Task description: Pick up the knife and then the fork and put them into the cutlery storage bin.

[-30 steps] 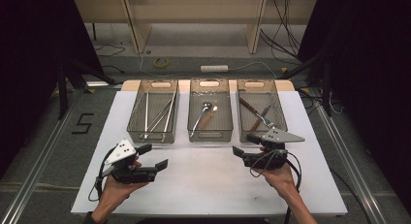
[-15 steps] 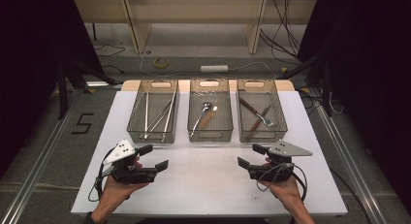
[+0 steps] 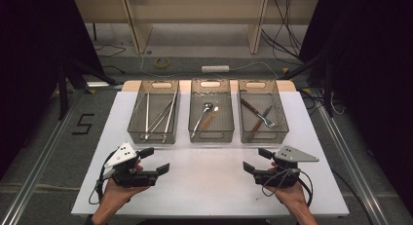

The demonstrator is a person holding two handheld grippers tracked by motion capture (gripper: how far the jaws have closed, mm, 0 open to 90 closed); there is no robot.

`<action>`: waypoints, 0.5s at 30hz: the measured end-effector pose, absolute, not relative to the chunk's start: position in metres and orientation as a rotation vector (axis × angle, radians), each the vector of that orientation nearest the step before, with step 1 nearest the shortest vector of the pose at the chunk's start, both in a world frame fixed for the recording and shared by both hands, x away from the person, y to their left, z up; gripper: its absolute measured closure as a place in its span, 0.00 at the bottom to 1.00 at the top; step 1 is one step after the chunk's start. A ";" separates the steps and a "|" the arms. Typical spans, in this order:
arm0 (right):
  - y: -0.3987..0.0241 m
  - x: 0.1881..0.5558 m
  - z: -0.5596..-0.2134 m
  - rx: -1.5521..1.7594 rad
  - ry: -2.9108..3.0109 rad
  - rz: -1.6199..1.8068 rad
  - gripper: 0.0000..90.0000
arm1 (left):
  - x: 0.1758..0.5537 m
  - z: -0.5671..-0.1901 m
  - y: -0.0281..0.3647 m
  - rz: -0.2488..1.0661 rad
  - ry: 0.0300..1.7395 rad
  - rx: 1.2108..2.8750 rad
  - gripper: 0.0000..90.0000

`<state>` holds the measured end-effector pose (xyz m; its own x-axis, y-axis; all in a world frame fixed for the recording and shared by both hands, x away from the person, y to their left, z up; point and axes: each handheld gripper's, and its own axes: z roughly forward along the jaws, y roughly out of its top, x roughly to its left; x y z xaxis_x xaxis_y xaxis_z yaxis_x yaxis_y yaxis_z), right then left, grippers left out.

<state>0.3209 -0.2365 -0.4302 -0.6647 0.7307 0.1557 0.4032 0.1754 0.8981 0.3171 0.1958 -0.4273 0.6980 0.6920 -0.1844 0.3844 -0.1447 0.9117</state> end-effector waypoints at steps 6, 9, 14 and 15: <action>-0.236 0.321 -0.430 1.078 2.147 1.491 0.25 | 0.318 -0.427 0.197 0.327 0.865 1.761 0.18; -0.237 0.321 -0.430 1.081 2.143 1.497 0.25 | 0.318 -0.427 0.196 0.329 0.863 1.760 0.18; -0.238 0.322 -0.429 1.089 2.134 1.507 0.25 | 0.318 -0.427 0.197 0.328 0.866 1.756 0.18; -0.238 0.322 -0.429 1.092 2.133 1.507 0.25 | 0.318 -0.427 0.198 0.328 0.868 1.756 0.18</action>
